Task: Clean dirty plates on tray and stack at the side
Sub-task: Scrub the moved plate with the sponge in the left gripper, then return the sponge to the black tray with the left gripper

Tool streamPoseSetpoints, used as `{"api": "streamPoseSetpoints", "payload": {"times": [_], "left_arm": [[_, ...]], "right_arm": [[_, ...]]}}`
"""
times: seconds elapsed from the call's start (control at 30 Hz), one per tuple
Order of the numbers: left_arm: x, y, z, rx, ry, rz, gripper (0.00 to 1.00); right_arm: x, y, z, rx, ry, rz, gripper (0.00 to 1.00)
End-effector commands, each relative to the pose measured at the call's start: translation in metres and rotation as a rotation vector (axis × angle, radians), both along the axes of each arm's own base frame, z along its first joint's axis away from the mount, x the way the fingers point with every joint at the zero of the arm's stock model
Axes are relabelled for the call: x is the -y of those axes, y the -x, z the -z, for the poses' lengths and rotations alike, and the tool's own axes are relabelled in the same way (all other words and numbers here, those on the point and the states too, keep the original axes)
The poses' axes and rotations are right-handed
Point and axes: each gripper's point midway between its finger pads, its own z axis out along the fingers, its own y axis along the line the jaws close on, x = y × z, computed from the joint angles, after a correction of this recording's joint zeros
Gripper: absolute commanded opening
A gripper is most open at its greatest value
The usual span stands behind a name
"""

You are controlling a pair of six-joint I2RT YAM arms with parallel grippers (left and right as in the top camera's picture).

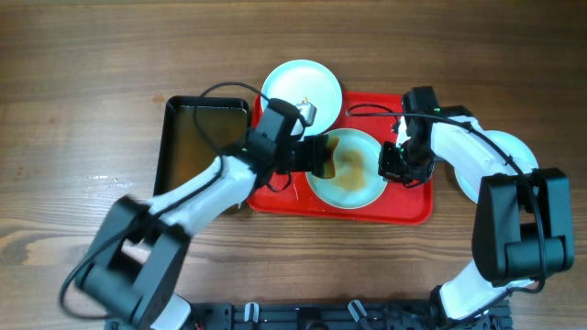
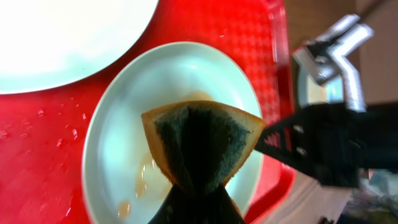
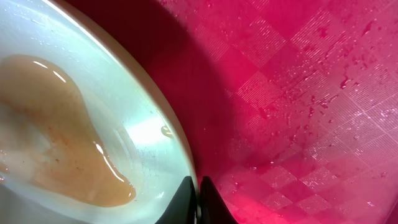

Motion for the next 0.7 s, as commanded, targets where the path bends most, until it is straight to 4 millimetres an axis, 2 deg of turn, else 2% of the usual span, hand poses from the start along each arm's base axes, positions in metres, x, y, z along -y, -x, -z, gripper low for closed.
{"api": "streamPoseSetpoints", "payload": {"times": [0.0, 0.1, 0.13, 0.17, 0.23, 0.27, 0.4, 0.57, 0.6, 0.63, 0.67], "left_arm": [[-0.037, -0.009, -0.029, 0.114, -0.067, -0.002, 0.04], [-0.091, -0.023, -0.024, 0.108, -0.22, -0.156, 0.04], [-0.122, -0.029, -0.017, 0.111, -0.314, -0.205, 0.04], [-0.142, -0.032, -0.012, 0.104, -0.372, -0.239, 0.04], [-0.177, -0.034, 0.001, 0.076, -0.472, -0.282, 0.04], [-0.187, -0.033, 0.006, 0.061, -0.496, -0.273, 0.04], [-0.214, -0.026, 0.036, -0.036, -0.562, -0.263, 0.04], [-0.216, -0.019, 0.066, -0.1, -0.605, -0.2, 0.04], [-0.217, -0.017, 0.071, -0.114, -0.609, -0.196, 0.09], [-0.217, -0.016, 0.075, -0.125, -0.612, -0.193, 0.31], [-0.217, -0.016, 0.077, -0.131, -0.615, -0.191, 0.47]], "right_arm": [[0.007, 0.001, 0.004, -0.007, 0.033, -0.009, 0.04], [0.007, 0.001, 0.004, -0.008, 0.032, -0.009, 0.04], [0.007, 0.001, 0.004, -0.007, 0.032, -0.009, 0.04], [0.007, 0.001, 0.004, -0.007, 0.032, -0.009, 0.04], [0.007, 0.001, 0.004, -0.007, 0.032, -0.009, 0.04], [0.007, 0.001, 0.004, -0.007, 0.032, -0.009, 0.04], [0.007, 0.002, 0.004, -0.011, 0.033, -0.009, 0.04], [0.007, 0.002, 0.004, -0.012, 0.033, -0.009, 0.04], [0.007, 0.002, 0.004, -0.012, 0.033, -0.009, 0.04], [0.007, 0.002, 0.004, -0.011, 0.033, -0.009, 0.04], [0.007, 0.002, 0.004, -0.012, 0.033, -0.009, 0.04]]}}
